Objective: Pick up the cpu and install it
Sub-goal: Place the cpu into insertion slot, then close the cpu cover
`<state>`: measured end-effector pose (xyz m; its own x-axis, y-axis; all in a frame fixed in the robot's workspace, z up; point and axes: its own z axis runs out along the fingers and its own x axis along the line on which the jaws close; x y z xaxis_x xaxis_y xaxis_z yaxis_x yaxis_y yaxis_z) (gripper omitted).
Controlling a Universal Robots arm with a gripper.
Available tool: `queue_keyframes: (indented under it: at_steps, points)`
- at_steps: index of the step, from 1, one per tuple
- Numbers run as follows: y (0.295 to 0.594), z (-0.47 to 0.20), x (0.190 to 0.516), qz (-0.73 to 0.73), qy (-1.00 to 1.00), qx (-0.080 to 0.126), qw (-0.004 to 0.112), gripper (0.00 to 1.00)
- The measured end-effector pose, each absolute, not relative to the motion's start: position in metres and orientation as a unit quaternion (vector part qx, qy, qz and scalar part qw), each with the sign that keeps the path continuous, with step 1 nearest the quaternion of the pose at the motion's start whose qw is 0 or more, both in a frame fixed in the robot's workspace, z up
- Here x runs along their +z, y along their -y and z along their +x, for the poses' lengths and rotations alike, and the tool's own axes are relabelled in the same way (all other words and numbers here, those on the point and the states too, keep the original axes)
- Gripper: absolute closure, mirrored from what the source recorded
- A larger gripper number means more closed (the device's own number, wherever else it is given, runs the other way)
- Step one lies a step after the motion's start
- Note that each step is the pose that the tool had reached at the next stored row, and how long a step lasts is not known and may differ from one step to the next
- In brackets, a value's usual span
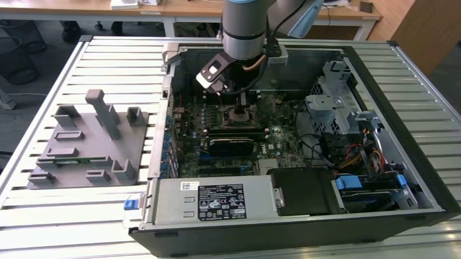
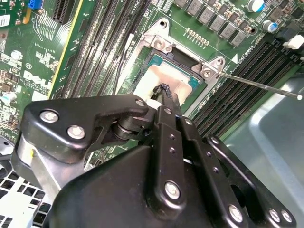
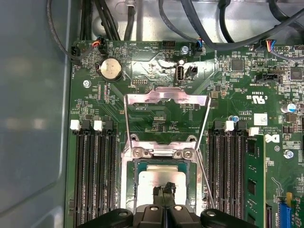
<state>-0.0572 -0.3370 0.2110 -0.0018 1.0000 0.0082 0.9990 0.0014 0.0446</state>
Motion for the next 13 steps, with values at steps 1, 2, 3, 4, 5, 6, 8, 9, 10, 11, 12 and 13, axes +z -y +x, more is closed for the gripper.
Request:
queue_keyframes:
  at_steps: [1, 2, 3, 4, 5, 6, 8, 9, 10, 11, 12, 13]
  points:
    - [0.3371, -0.0572, 0.2115, 0.706, -0.707, 0.019, 0.013, 0.89]
    - [0.3371, -0.0572, 0.2119, 0.706, -0.707, 0.019, 0.013, 0.89]
    - [0.337, -0.0572, 0.2124, 0.706, -0.707, 0.019, 0.013, 0.89]
    - [0.337, -0.0572, 0.2129, 0.707, -0.707, 0.019, 0.013, 0.89]
    - [0.337, -0.0572, 0.2134, 0.707, -0.707, 0.019, 0.013, 0.89]
    - [0.337, -0.0572, 0.2139, 0.707, -0.707, 0.018, 0.013, 0.89]
    - [0.3371, -0.0573, 0.2149, 0.707, -0.707, 0.018, 0.013, 0.89]
    - [0.337, -0.0572, 0.2155, 0.707, -0.707, 0.018, 0.013, 0.89]
    - [0.337, -0.0572, 0.2161, 0.707, -0.707, 0.018, 0.013, 0.89]
    - [0.337, -0.0572, 0.2166, 0.707, -0.707, 0.018, 0.013, 0.89]
    - [0.337, -0.0572, 0.2171, 0.707, -0.707, 0.018, 0.013, 0.89]
    - [0.337, -0.0572, 0.2177, 0.707, -0.707, 0.018, 0.013, 0.89]
